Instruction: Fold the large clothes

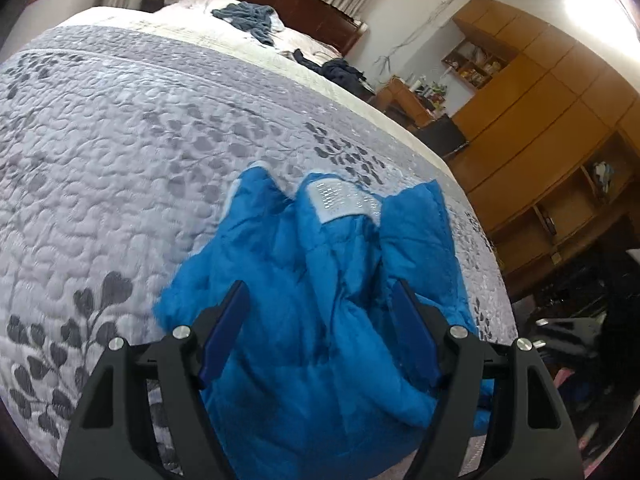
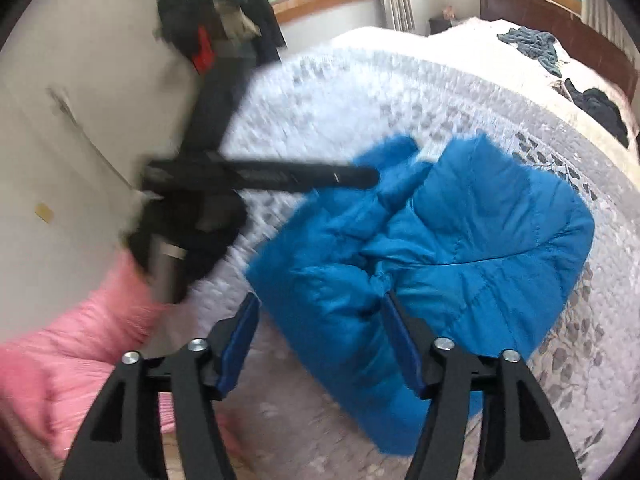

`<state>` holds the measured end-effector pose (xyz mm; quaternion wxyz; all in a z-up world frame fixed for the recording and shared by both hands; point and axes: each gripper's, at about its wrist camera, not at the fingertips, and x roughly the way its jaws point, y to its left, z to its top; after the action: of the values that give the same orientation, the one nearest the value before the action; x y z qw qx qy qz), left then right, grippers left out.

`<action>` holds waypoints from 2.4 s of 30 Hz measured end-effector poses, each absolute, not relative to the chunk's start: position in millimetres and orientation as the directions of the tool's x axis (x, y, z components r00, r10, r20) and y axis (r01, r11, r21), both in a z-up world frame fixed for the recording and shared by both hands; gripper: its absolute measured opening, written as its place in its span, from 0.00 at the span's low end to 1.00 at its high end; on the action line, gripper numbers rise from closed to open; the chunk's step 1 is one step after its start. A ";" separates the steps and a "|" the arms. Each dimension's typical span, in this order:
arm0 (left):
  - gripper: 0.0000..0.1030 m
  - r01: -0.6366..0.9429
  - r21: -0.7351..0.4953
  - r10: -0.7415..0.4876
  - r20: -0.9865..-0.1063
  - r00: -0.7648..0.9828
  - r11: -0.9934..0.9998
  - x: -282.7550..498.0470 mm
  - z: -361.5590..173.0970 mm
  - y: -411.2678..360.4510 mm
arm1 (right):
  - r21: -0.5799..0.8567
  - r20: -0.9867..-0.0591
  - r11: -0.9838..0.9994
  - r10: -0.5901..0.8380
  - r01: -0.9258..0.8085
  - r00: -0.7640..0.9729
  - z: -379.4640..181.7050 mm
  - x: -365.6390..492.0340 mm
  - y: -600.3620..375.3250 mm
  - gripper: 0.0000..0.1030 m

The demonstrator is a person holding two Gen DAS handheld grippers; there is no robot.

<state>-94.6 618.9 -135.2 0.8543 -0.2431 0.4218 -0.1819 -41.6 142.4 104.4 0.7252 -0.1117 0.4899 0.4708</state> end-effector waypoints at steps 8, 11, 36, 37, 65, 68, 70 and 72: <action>0.70 0.129 -0.642 -0.600 -0.600 0.530 0.756 -71.2 -145.8 610.3 | 0.246 -0.827 0.807 0.464 -0.537 0.319 88.0 25.1 33.9 0.70; 0.70 0.154 -0.667 -0.636 -0.578 0.511 0.729 -65.5 -148.4 603.2 | 0.304 -0.852 0.852 0.443 -0.427 0.278 49.0 49.9 2.7 0.69; 0.55 0.231 -0.527 -0.573 -0.703 0.422 0.818 -23.1 -155.6 534.9 | 0.364 -0.833 0.773 0.520 -0.520 0.190 6.7 56.4 63.2 0.67; 0.50 0.229 -0.519 -0.564 -0.706 0.428 0.823 -23.5 -153.8 531.7 | 0.365 -0.828 0.772 0.524 -0.520 0.196 7.8 55.6 59.7 0.67; 0.15 0.398 -0.586 -0.654 -0.322 0.685 0.706 -130.3 -54.9 603.5 | 0.449 -0.705 0.743 0.636 -0.496 0.314 50.1 29.2 -0.4 0.66; 0.15 0.328 -0.647 -0.646 -0.339 0.684 0.688 -131.4 -87.1 634.3 | 0.445 -0.714 0.717 0.646 -0.536 0.271 50.1 24.2 24.4 0.66; 0.15 0.286 -0.672 -0.638 -0.358 0.682 0.683 -129.3 -105.4 645.6 | 0.444 -0.722 0.701 0.649 -0.558 0.240 49.0 18.8 39.2 0.66; 0.15 0.239 -0.696 -0.632 -0.383 0.674 0.677 -125.6 -129.5 659.6 | 0.446 -0.733 0.679 0.651 -0.583 0.197 46.5 12.9 58.6 0.66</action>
<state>-125.6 659.6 -129.5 0.8599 -0.3122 0.3147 -0.2532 12.9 58.6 46.5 0.7730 0.0346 0.4919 0.3991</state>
